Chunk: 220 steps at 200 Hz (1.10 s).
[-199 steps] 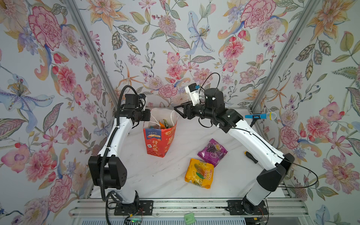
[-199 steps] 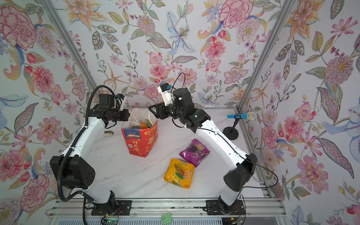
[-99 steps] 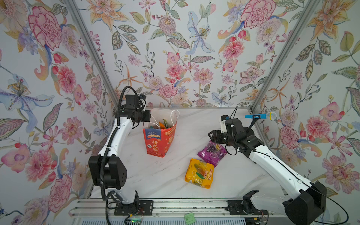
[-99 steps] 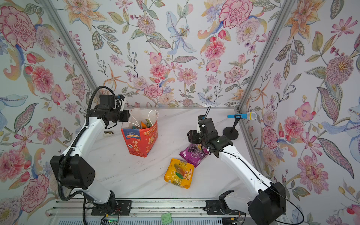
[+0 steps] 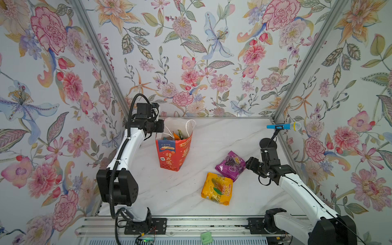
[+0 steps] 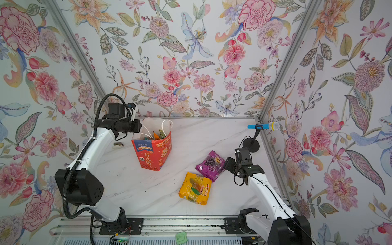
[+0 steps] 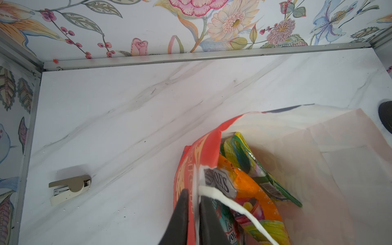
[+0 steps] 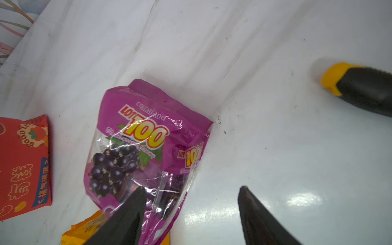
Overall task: Place the snacks into the paper bag
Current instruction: Pick up the snack at the center of the table.
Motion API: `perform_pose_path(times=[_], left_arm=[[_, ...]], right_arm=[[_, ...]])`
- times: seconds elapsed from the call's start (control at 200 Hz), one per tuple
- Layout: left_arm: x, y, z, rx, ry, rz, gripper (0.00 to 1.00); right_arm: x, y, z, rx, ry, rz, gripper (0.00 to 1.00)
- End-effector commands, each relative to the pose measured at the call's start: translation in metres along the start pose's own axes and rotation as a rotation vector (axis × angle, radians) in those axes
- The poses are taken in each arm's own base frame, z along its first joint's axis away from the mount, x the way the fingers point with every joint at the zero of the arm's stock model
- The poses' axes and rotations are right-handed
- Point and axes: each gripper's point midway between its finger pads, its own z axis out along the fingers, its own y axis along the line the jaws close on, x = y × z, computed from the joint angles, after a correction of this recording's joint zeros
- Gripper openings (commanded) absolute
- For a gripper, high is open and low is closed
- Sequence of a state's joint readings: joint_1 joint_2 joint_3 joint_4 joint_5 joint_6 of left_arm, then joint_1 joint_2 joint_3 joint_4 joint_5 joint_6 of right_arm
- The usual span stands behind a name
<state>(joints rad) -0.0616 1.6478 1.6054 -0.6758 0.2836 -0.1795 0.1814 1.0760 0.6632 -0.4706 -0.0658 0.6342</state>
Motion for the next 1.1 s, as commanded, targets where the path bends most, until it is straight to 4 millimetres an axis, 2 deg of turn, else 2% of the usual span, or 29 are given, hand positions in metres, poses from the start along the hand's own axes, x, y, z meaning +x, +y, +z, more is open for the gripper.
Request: perform_pose_path(times=[0.0,0.195,0.535,0.796,0.936,1.096], left_arm=[[0.008,0.003,0.005,-0.001,0.025,0.002,0.14],[0.009,0.003,0.005,-0.002,0.026,0.001,0.14],[0.01,0.002,0.006,0.002,0.029,0.002,0.14],[0.01,0.002,0.006,0.002,0.029,0.001,0.14],[0.01,0.002,0.006,0.002,0.029,0.002,0.14],[0.009,0.002,0.006,0.002,0.029,0.002,0.14]], right_arm=[[-0.002,0.005,0.007,-0.052,-0.006,0.036,0.7],[-0.01,0.018,0.01,-0.122,-0.032,0.056,0.7],[-0.004,0.014,0.032,-0.113,0.006,0.071,0.7],[0.003,0.02,0.047,-0.136,0.038,0.078,0.69],[0.006,0.017,0.054,-0.126,0.043,0.082,0.65],[0.009,0.011,0.062,-0.115,0.048,0.098,0.54]])
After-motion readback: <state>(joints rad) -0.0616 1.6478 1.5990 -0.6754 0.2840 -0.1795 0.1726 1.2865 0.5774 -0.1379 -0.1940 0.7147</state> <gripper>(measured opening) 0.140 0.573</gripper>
